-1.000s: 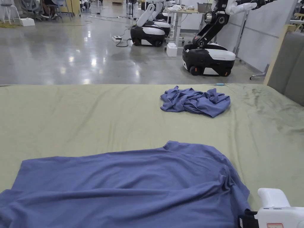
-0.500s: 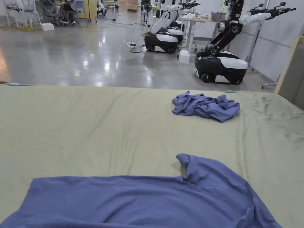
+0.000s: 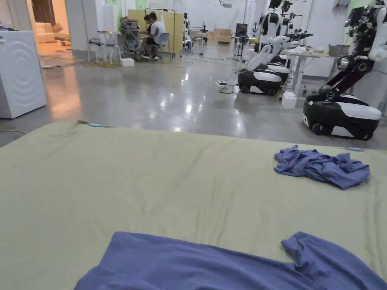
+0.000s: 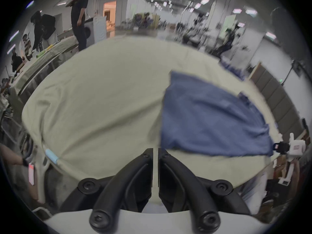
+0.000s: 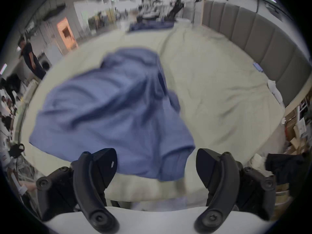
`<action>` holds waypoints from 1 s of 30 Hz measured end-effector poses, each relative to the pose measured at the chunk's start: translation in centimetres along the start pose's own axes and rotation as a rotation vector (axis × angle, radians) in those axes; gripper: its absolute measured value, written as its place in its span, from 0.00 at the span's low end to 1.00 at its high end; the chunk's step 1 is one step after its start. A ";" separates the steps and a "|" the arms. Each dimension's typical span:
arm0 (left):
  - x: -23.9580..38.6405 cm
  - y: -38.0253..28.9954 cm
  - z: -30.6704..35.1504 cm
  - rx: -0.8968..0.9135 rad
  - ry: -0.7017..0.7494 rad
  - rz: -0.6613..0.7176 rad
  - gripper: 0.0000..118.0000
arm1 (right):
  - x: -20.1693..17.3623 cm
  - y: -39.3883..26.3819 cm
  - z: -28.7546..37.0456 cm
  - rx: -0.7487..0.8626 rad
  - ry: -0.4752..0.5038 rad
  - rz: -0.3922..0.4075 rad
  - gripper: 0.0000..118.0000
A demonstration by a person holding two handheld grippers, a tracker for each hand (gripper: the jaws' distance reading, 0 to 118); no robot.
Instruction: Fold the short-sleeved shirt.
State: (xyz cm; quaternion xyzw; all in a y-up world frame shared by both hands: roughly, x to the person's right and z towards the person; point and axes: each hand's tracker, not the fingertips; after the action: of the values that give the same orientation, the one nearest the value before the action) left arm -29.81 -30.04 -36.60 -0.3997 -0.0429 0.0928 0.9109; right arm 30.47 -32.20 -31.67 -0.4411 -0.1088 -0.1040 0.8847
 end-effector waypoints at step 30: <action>3.3 21.8 -26.9 -0.178 -0.095 -0.078 0.99 | -5.3 4.7 -0.7 0.101 0.169 -0.033 0.02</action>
State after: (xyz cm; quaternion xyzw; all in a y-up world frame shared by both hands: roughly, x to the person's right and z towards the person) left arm -25.41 -34.31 -70.81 -0.4721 -0.1099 0.0720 0.8717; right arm 26.82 -29.52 -37.10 -0.3839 -0.0462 -0.1499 0.9099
